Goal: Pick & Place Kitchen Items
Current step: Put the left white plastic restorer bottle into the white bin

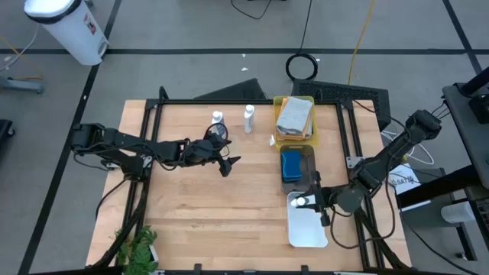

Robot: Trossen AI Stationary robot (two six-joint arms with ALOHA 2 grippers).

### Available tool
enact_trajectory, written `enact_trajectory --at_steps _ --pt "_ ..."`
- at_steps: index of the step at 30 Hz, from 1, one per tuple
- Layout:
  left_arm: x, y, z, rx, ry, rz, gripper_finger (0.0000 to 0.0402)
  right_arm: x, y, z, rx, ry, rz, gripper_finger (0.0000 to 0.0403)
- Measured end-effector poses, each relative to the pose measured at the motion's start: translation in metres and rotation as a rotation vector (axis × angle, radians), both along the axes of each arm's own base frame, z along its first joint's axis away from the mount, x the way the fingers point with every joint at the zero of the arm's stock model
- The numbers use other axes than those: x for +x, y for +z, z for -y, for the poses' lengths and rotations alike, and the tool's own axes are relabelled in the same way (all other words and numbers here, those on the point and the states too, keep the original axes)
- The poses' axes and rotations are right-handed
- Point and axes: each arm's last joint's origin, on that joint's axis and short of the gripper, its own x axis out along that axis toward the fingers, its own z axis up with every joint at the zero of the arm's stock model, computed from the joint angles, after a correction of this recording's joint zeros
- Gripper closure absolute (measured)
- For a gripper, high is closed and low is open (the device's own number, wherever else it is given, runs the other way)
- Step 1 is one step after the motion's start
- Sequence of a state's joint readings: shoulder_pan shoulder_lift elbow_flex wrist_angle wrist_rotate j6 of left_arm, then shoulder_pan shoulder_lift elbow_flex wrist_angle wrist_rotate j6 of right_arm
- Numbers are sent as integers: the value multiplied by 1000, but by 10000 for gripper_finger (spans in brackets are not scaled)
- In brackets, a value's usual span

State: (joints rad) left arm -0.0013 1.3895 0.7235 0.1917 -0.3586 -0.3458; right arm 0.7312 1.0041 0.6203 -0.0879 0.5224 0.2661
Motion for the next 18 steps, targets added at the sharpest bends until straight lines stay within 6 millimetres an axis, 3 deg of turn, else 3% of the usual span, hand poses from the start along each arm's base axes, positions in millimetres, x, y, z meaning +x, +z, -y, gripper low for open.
enact_trajectory --at_steps 7,18 --pt "0 0 0 0 0 0 31 1 -11 1 -17 50 64 300" --pt "0 0 0 1 0 0 15 -2 -3 3 -21 72 114 193"
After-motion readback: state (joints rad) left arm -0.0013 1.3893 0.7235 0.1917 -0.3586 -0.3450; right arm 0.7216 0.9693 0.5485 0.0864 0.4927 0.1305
